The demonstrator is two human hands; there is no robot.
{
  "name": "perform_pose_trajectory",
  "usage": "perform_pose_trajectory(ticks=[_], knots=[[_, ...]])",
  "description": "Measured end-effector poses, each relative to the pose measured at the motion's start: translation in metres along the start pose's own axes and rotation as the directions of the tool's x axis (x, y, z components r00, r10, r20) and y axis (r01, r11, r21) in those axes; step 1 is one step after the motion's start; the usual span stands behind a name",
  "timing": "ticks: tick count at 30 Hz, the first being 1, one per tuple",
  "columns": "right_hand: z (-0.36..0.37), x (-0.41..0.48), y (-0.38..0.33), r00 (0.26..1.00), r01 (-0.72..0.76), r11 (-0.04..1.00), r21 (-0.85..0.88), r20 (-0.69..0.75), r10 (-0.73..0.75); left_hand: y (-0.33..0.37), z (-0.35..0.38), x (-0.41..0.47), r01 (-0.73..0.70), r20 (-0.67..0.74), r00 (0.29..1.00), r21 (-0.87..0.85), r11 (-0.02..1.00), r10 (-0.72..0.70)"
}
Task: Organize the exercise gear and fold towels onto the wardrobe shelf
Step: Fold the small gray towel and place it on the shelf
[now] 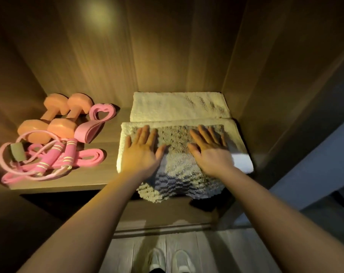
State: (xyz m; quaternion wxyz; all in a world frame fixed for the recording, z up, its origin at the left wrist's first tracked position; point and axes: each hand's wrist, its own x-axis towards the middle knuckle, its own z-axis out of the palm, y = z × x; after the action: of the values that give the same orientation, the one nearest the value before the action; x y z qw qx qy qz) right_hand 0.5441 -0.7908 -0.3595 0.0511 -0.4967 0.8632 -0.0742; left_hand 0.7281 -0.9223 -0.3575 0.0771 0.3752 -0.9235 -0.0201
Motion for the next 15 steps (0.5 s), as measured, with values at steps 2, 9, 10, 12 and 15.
perform_pose_trajectory(ticks=[2,9,10,12,15], knots=[[-0.003,-0.006,0.013,0.996,-0.089,0.996,-0.001,0.016,0.089,-0.013,-0.004,-0.011,0.072,0.011,0.997,0.041,0.997,-0.072],[0.001,-0.079,0.026,0.869,-0.079,0.934,0.348,-0.435,0.236,-0.017,-0.011,-0.079,0.297,-0.299,0.842,-0.438,0.848,-0.449],[0.009,-0.091,0.027,0.842,-0.067,0.917,0.393,-0.471,0.263,-0.014,-0.005,-0.093,0.331,-0.248,0.808,-0.559,0.760,-0.535],[0.025,-0.106,0.028,0.840,-0.124,0.840,0.528,-0.395,0.372,-0.008,0.010,-0.107,0.421,-0.004,0.798,-0.712,0.562,-0.602],[0.039,-0.109,0.029,0.860,-0.257,0.638,0.725,-0.130,0.494,-0.003,0.025,-0.108,0.459,0.189,0.805,-0.799,0.389,-0.562]])
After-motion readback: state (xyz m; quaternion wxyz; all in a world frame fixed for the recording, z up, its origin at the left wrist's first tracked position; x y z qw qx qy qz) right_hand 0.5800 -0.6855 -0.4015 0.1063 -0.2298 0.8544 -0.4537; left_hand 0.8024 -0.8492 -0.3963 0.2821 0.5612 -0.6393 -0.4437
